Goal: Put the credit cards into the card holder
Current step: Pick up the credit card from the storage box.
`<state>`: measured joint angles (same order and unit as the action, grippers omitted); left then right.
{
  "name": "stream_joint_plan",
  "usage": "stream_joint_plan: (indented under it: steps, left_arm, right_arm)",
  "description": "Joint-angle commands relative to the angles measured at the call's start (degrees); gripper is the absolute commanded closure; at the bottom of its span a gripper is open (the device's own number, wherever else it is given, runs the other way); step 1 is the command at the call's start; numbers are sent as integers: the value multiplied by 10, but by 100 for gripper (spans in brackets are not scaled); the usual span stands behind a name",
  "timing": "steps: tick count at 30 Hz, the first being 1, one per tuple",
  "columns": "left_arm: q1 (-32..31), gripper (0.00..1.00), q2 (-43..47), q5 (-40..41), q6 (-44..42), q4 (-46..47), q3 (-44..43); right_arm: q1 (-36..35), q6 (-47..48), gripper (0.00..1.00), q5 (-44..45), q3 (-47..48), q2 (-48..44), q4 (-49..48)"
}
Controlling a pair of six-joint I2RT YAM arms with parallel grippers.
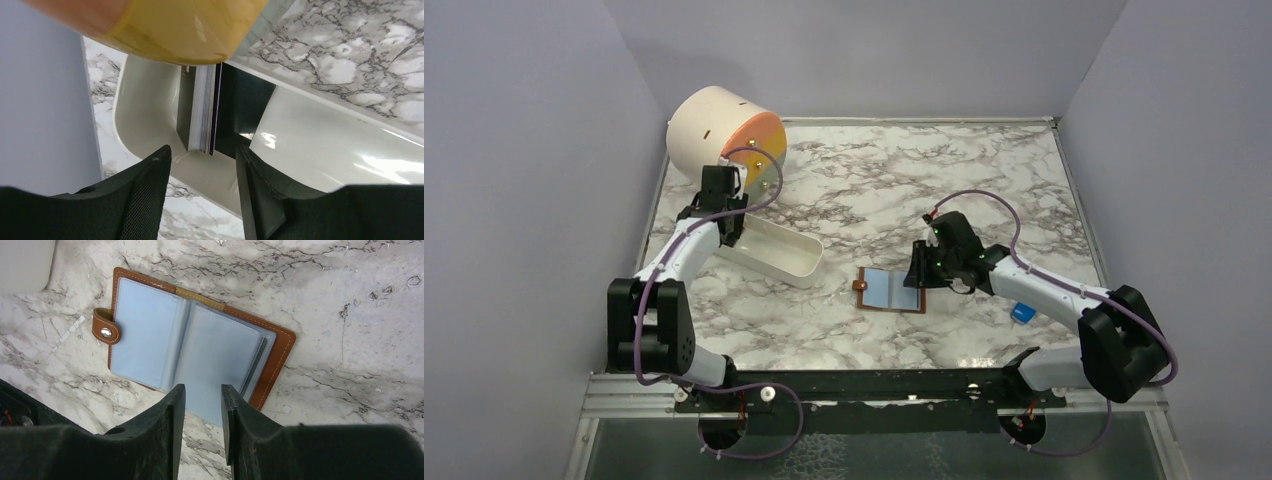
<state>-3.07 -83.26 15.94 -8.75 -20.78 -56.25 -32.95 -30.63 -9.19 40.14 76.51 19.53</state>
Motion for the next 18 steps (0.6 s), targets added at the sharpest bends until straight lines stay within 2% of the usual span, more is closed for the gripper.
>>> stream_joint_plan:
  steps: [1, 8, 13, 18]
  left_arm:
    - [4, 48, 3, 18, -24, 63, 26]
    - [7, 46, -35, 55, -38, 85, 12]
    - [7, 48, -54, 12, -50, 100, 10]
    - [6, 48, -71, 17, -56, 118, 21]
  right_arm:
    - [-3, 23, 68, -13, 22, -10, 0]
    - [-3, 21, 67, -15, 14, -14, -8]
    - [-3, 32, 67, -13, 30, 2, 0]
    - [-2, 45, 67, -4, 48, 8, 6]
